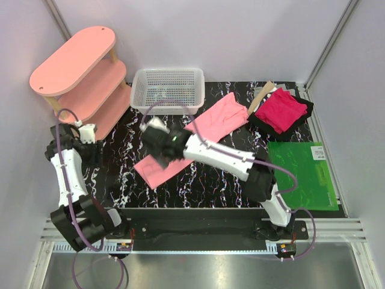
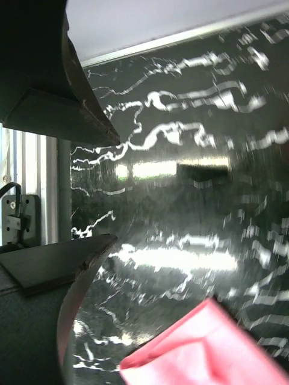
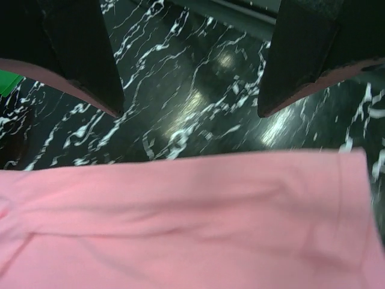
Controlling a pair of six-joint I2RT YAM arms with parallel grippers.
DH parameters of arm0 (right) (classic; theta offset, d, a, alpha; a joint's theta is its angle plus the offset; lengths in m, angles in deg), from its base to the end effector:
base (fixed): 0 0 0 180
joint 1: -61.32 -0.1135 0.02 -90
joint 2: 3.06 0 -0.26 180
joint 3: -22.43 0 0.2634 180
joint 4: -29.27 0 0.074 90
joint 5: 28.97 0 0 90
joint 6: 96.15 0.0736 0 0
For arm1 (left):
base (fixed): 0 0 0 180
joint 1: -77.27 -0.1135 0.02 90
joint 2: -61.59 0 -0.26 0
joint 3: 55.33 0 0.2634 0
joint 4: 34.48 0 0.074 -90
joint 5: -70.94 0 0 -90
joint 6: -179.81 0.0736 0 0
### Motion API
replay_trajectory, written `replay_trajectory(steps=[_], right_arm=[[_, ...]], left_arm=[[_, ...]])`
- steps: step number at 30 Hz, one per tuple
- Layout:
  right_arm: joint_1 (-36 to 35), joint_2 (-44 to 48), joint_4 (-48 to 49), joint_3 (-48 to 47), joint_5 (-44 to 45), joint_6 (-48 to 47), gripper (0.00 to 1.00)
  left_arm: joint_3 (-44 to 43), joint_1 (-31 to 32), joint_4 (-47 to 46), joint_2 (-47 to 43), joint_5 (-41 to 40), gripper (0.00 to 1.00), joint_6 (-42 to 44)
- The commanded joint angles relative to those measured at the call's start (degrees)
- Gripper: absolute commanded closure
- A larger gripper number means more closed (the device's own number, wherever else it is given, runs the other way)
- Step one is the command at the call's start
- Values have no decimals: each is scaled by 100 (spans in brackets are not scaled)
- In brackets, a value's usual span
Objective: Fold and stack the t-shirts
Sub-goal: Fold the tshirt
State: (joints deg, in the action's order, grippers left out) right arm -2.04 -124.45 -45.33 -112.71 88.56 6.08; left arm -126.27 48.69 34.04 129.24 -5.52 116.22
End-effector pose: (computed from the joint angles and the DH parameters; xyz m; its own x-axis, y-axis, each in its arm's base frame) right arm 0.2452 0.4130 0.2764 -0.5292 -0.6361 -0.5616 -0.5930 0.7506 -0.2913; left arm 0.2235 0.1021 0.2369 -0.8827 0.0116 -0.4698 0.0153 0.9999 -0.0040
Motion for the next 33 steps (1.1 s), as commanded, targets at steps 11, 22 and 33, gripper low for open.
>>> replay_trajectory(steps=[11, 22, 33], right_arm=[[-898, -1247, 78, -1108, -914, 96, 2], [-881, -2108, 571, -1944, -2524, 394, 11], [-881, -2776, 579, -2233, -1919, 342, 14]], left_arm=[[-331, -2116, 423, 608, 1677, 36, 1032], [-234, -2266, 468, 669, 1784, 36, 1384], [-164, -2424, 547, 863, 1871, 36, 1700]])
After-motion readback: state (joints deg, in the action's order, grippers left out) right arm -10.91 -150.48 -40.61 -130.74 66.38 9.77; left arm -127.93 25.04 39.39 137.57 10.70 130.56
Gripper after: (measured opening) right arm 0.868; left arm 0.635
